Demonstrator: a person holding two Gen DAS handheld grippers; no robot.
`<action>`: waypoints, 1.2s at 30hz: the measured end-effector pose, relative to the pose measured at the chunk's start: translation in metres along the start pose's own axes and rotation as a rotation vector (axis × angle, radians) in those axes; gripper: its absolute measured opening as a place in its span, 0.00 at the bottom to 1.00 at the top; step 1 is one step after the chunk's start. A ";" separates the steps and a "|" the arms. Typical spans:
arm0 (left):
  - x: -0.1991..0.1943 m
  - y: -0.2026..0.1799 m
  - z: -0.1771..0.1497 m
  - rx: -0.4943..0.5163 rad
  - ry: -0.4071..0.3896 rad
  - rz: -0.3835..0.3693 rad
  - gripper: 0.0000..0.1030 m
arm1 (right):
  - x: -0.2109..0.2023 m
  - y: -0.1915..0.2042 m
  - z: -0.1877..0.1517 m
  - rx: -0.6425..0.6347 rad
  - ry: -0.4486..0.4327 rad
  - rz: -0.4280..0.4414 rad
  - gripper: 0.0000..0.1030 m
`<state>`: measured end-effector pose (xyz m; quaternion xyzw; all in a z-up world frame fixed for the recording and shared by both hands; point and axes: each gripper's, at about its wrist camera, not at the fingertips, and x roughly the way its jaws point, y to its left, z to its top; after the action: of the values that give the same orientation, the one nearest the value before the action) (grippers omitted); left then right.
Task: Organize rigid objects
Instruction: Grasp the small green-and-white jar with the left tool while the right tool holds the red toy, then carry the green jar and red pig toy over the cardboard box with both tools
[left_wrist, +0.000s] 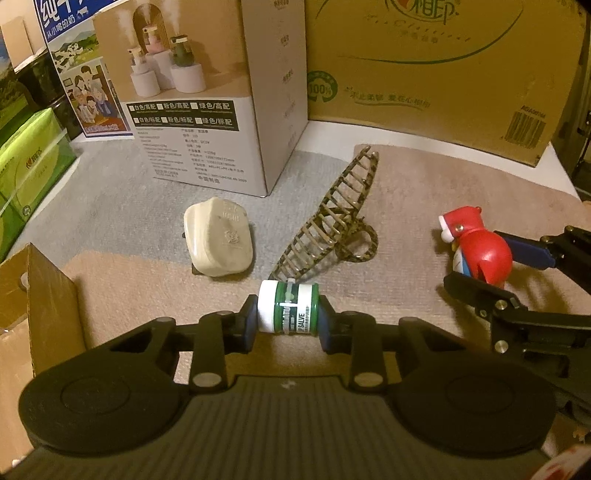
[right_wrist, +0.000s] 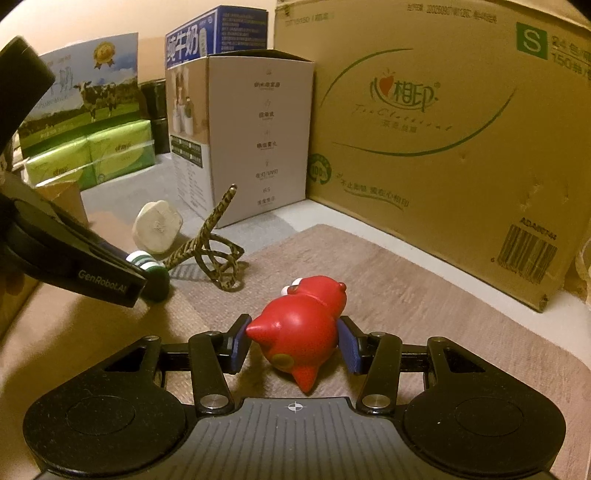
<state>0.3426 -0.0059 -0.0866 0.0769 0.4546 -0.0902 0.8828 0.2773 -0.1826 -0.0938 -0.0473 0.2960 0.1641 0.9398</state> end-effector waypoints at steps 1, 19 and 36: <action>-0.002 0.000 -0.001 -0.003 -0.001 -0.005 0.28 | -0.001 0.000 0.000 0.002 0.001 0.000 0.48; -0.070 -0.019 -0.030 -0.033 -0.040 -0.060 0.28 | -0.069 0.011 -0.005 0.029 0.014 0.029 0.44; -0.151 -0.036 -0.069 -0.052 -0.096 -0.054 0.28 | -0.151 0.028 -0.026 0.032 -0.012 0.046 0.44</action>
<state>0.1936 -0.0123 -0.0053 0.0370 0.4156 -0.1058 0.9026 0.1377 -0.2034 -0.0282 -0.0247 0.2938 0.1811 0.9382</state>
